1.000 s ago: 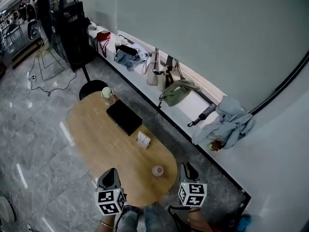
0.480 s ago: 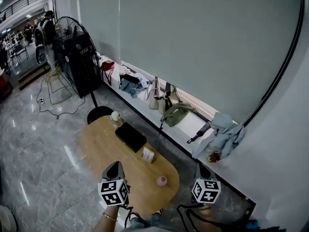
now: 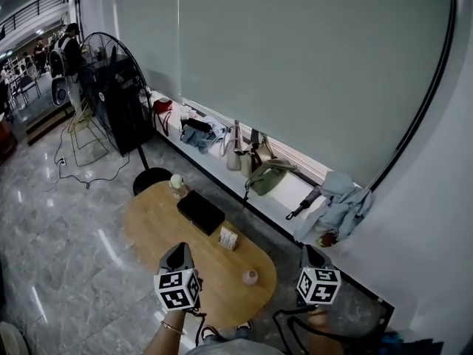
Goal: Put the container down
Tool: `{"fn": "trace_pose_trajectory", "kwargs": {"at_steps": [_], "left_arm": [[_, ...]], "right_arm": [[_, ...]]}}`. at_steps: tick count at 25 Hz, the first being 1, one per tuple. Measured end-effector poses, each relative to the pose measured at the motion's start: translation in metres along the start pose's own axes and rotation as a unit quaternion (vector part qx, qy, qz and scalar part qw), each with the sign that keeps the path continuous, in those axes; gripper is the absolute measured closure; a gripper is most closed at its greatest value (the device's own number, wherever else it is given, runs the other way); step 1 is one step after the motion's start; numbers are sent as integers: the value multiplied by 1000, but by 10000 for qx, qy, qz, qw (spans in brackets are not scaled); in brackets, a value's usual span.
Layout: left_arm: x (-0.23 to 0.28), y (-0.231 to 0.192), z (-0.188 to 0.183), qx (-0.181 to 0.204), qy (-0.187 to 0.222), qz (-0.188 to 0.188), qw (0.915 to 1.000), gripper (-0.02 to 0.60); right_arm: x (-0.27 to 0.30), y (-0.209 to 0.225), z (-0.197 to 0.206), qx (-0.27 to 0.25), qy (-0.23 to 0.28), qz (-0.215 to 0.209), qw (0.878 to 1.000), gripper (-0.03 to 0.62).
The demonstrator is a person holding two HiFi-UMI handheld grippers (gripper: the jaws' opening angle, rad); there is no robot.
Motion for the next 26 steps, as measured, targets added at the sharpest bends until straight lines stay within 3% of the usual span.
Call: {"fn": "trace_pose_trajectory", "kwargs": {"at_steps": [26], "left_arm": [[4, -3, 2, 116, -91, 48, 9999, 588]], "right_arm": [[3, 7, -13, 33, -89, 196, 9998, 588]]}}
Point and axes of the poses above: the fingertips, and each gripper's own axes: x forward along the fingers, y to its right, z out of its underside, the point moved 7 cm from there along -x, backward along the fingers, and after that the axes turned 9 degrees about -x, right-handed, at the moved point
